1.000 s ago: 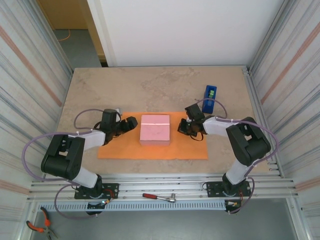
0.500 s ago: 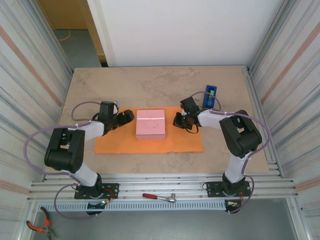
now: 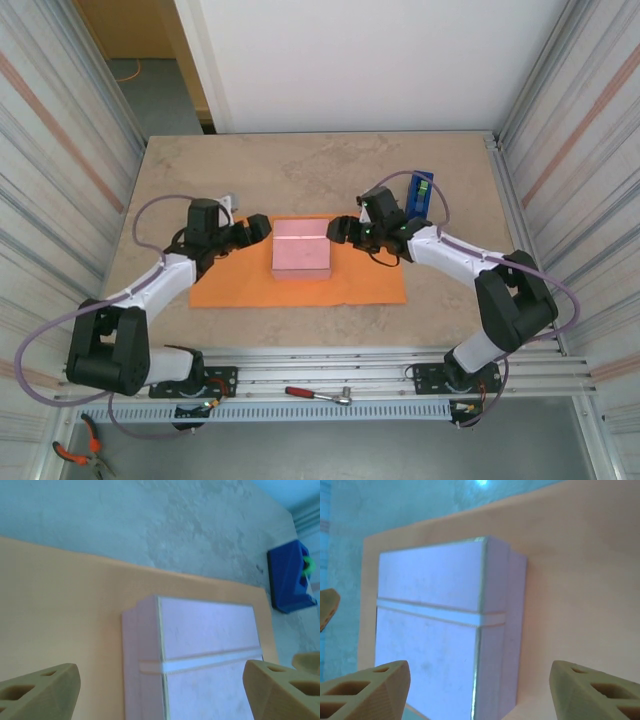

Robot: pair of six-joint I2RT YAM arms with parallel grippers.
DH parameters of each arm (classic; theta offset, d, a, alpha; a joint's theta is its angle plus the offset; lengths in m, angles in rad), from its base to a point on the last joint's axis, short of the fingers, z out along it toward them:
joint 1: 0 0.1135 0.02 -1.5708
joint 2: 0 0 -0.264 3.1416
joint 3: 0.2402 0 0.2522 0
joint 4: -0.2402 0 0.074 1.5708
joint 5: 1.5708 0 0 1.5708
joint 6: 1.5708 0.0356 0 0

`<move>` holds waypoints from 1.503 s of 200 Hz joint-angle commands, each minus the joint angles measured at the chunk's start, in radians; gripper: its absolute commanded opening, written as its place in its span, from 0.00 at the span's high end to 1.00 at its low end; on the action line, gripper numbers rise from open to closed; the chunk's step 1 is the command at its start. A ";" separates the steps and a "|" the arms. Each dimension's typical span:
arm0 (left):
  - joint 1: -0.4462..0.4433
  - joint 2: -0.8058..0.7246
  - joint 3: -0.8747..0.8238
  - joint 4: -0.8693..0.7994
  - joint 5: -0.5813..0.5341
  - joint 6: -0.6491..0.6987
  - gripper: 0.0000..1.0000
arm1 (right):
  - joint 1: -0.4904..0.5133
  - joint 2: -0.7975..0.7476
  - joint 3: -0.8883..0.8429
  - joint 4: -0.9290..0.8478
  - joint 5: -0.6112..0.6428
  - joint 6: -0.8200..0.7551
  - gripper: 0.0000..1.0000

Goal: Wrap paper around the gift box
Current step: Move the wrapping paper, then adjust the gift box with the wrapping paper.

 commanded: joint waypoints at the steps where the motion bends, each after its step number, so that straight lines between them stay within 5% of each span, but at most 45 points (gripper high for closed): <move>1: -0.023 -0.028 -0.047 -0.019 0.062 0.007 0.16 | 0.023 0.017 -0.003 0.010 0.001 0.038 0.27; 102: -0.063 0.082 -0.061 0.064 0.133 -0.021 0.26 | 0.059 0.140 0.028 0.064 -0.026 0.085 0.31; 168: -0.095 0.120 -0.045 0.077 0.163 -0.022 0.31 | 0.058 0.170 0.039 0.100 -0.068 0.104 0.45; 225: -0.124 0.136 -0.033 0.101 0.206 -0.010 0.33 | 0.063 0.133 0.029 0.103 -0.070 0.106 0.60; 300: -0.158 0.116 -0.030 0.095 0.202 -0.001 0.34 | 0.072 0.058 -0.013 0.103 -0.046 0.117 0.62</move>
